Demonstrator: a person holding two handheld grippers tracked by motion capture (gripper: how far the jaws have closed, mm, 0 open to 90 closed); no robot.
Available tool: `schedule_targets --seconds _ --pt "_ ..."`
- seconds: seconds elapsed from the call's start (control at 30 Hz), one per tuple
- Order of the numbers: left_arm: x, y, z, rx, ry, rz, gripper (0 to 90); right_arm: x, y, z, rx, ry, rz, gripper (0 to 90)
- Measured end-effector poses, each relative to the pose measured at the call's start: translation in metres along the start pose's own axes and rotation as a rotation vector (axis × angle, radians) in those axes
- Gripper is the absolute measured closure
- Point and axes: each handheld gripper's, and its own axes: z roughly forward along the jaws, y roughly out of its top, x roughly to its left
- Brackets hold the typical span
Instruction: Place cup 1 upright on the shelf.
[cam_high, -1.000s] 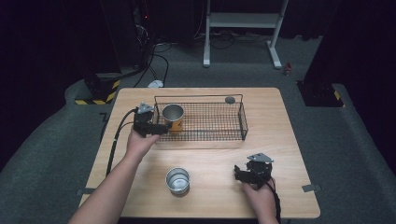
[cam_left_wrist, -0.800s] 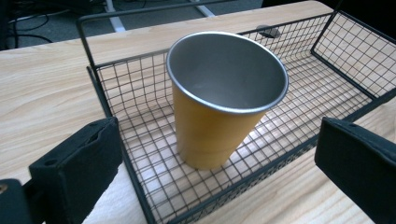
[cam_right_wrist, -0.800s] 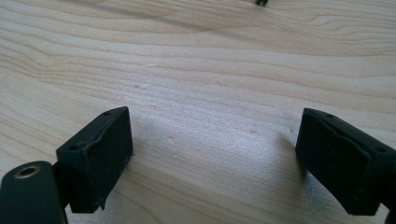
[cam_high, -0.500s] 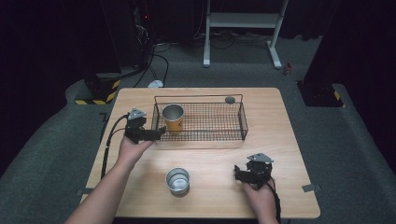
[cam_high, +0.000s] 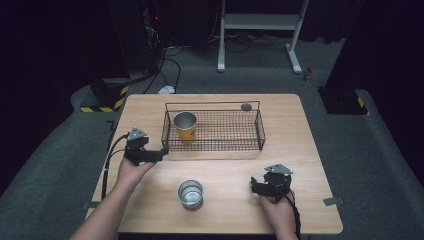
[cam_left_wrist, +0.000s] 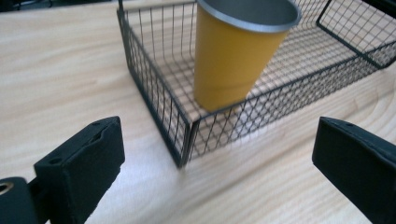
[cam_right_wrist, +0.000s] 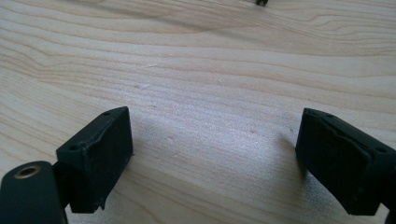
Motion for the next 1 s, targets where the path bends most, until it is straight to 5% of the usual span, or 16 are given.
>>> schedule_targets --seconds 0.5,1.0 --pt "0.003 -0.054 -0.006 0.079 -0.002 0.004 2.9 0.000 0.000 0.000 0.000 0.000 0.000 10.9" --pt "0.003 -0.095 -0.016 0.177 0.046 0.059 2.8 0.000 0.000 0.000 -0.001 0.000 -0.001 11.0"
